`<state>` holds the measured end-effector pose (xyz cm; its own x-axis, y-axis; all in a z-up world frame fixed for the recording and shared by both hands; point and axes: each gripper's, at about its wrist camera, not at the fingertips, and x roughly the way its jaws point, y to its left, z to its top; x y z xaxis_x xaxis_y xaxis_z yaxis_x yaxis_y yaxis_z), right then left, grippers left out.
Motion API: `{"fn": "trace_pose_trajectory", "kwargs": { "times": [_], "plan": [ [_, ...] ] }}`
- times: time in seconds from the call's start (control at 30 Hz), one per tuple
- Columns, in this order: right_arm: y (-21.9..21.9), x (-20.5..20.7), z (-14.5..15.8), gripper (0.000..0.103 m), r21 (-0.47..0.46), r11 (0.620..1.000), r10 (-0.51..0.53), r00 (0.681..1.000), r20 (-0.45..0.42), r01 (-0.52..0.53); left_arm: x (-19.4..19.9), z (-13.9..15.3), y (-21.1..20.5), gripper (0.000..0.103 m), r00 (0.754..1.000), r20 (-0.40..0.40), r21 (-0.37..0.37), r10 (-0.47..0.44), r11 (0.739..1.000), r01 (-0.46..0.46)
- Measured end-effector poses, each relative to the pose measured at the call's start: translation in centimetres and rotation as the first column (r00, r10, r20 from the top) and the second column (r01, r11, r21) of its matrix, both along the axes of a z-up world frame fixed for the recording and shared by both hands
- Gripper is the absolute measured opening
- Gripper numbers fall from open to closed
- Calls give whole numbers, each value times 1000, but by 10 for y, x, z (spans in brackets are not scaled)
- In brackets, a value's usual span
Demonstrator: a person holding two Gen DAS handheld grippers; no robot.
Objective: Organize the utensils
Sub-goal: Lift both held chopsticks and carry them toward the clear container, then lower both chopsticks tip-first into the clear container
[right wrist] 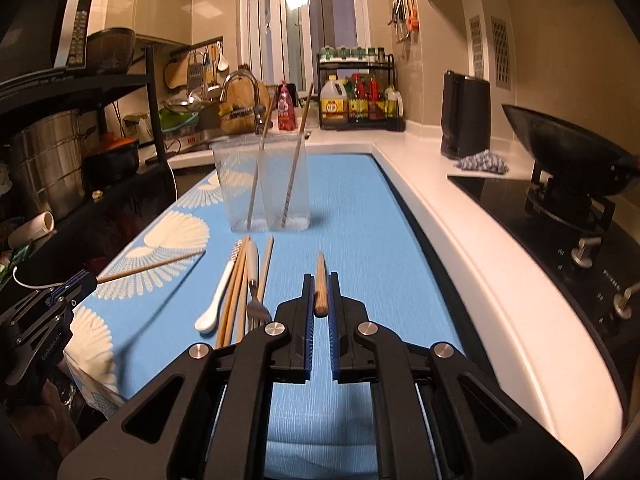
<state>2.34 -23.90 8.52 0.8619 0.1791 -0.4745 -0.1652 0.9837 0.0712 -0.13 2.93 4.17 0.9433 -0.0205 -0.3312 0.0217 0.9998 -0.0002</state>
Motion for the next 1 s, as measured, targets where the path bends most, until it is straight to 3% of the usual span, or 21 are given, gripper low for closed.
{"fn": "trace_pose_trajectory", "kwargs": {
  "times": [0.63, 1.0],
  "plan": [
    [14, 23, 66, 6, -3, 998, 56, 993, 102, -56, 27, 67, 7, 7, 996, 78, 13, -49, 999, 48],
    [23, 54, 100, 6, -20, 997, 83, 989, 120, -81, 61, 116, 21, 7, 995, 70, -49, -77, 996, 80]
  ]
}}
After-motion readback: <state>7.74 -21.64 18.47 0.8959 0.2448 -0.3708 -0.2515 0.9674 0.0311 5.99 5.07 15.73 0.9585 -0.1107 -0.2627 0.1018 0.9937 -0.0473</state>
